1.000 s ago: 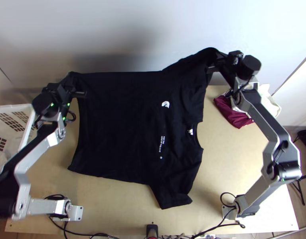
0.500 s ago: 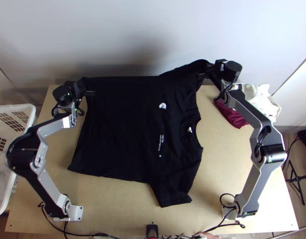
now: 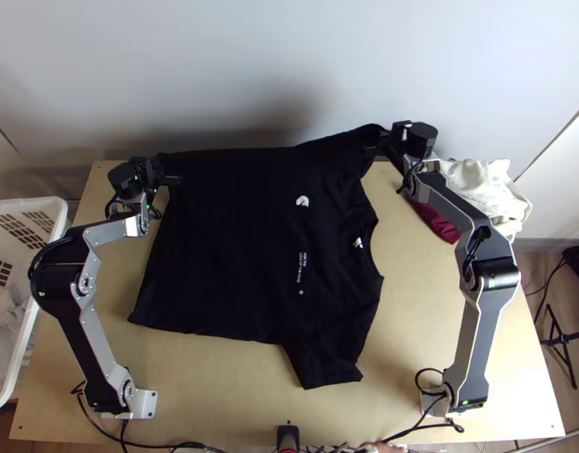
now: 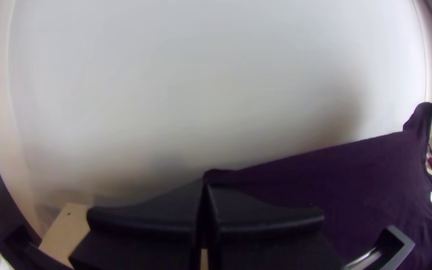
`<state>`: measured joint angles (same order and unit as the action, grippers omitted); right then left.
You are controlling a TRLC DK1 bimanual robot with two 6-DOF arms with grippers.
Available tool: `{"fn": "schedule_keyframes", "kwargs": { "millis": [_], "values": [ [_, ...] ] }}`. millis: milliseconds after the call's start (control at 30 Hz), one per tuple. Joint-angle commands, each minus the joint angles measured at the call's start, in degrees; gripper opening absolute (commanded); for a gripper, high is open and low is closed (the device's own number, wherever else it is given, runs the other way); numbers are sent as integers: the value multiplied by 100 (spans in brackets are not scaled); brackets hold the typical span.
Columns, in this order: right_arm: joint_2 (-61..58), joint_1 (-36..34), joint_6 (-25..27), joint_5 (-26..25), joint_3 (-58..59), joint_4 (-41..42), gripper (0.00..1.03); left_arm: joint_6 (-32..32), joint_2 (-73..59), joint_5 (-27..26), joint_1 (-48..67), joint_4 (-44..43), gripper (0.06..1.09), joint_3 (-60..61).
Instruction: Fold the t-shirt
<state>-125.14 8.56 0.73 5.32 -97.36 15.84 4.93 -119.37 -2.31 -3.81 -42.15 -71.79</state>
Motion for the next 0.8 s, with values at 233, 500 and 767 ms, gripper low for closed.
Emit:
{"fn": "schedule_keyframes", "kwargs": {
  "millis": [233,500,767],
  "values": [
    [1220,533,129,-22,1554,42,3,588,1294,-68,812,58,10,1853],
    [2011,656,234,-49,2643,104,3,606,1584,-68,926,58,10,2345],
    [2917,823,384,-49,3839,130,3,632,1768,-68,645,67,10,2556]
  ]
}}
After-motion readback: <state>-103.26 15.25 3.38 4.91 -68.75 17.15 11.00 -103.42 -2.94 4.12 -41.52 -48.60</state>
